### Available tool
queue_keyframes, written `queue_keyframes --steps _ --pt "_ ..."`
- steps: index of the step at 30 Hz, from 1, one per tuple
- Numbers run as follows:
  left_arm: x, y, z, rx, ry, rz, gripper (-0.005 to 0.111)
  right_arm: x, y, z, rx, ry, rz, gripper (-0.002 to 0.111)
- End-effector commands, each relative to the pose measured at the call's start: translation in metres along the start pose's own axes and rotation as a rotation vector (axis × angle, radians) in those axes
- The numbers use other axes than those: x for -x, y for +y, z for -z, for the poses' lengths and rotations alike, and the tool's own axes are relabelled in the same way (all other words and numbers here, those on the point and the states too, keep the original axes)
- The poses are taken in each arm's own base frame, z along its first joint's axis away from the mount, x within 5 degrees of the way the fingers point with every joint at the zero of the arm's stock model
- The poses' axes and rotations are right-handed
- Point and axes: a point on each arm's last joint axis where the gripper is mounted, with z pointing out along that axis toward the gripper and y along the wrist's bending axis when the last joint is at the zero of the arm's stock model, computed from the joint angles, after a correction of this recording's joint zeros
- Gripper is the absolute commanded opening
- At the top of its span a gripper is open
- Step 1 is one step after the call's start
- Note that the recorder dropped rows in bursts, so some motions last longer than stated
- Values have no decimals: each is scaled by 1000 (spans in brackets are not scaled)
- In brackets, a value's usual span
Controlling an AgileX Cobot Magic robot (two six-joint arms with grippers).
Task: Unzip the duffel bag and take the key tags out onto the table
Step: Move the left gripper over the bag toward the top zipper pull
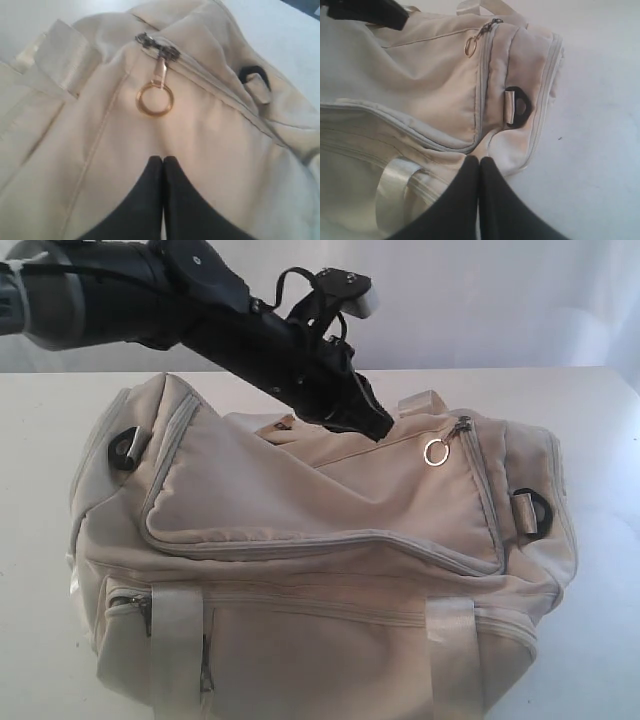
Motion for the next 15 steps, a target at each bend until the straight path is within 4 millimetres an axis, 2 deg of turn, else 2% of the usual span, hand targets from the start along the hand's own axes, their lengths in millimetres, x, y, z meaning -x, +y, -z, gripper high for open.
queue_keyframes --steps 1,4,8,10,15 --pt "7 5 -19 68 -54 -161 2 1 0 -1 -2 -11 17 0" --pt "7 12 -31 103 -69 -174 18 1 0 -1 -2 -11 17 0" --pt "4 19 -46 100 -68 -145 51 1 0 -1 -2 -11 17 0" --pt "0 23 -55 98 -56 -138 63 1 0 -1 -2 -11 17 0" --pt "-7 31 -67 134 -58 -121 59 1 0 -1 -2 -11 17 0"
